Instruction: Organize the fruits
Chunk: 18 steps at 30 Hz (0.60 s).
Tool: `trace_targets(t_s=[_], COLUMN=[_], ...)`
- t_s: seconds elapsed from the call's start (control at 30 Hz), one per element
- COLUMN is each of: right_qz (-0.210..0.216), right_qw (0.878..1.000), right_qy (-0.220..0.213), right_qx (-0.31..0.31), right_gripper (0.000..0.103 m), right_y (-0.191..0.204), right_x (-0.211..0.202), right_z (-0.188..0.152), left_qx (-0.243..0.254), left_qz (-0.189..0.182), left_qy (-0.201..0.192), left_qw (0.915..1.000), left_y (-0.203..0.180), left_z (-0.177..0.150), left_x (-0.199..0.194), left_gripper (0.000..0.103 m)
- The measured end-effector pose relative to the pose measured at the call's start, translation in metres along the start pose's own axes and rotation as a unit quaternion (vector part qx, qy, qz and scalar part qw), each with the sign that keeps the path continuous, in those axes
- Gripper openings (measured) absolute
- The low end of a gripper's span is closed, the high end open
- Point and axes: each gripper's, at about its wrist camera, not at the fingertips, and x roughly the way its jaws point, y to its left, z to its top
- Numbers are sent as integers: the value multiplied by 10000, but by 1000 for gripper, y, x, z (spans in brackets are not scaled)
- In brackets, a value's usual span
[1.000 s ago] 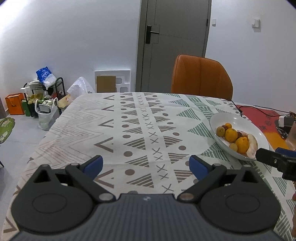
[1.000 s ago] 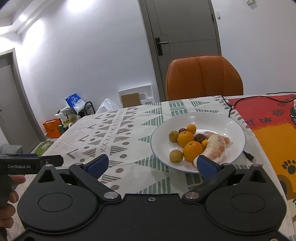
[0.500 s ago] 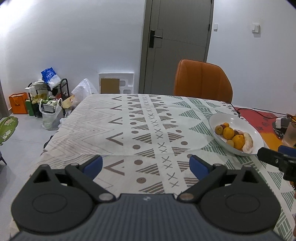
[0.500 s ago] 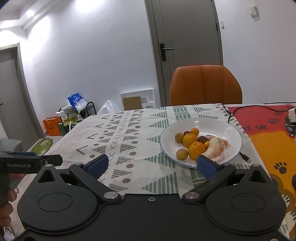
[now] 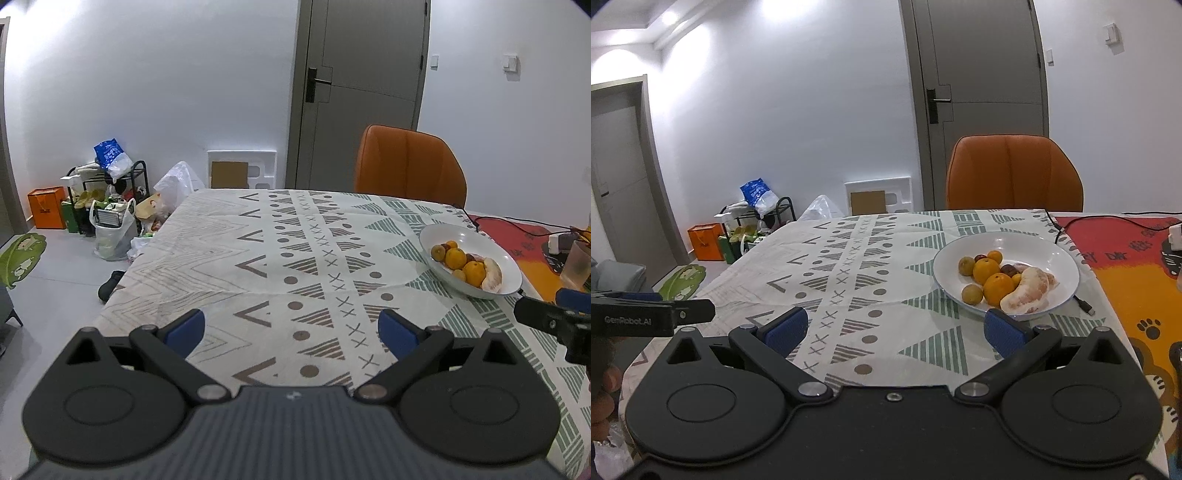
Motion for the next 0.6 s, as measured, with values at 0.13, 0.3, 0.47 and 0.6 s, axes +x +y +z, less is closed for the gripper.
trace_targets(t_s=[0.13, 0.3, 0.47, 0.6], right_qz=[-3, 30, 25, 21], right_qw=[10000, 10000, 10000, 10000], right_qy=[5, -29, -19, -25], right_qx=[3, -3, -15, 13], right_gripper=[103, 103, 103, 103], right_y=[2, 4, 4, 3], right_x=[-7, -14, -16, -17], right_z=[-4, -9, -12, -12], left_qx=[54, 73, 123, 152], left_qz=[-11, 6, 20, 10], left_qy=[-2, 5, 29, 17], left_qw=[10000, 10000, 9999, 9999], left_y=[-1, -1, -1, -4], left_z=[-5, -11, -14, -14], left_x=[-8, -13, -14, -15], left_gripper=[99, 99, 99, 99])
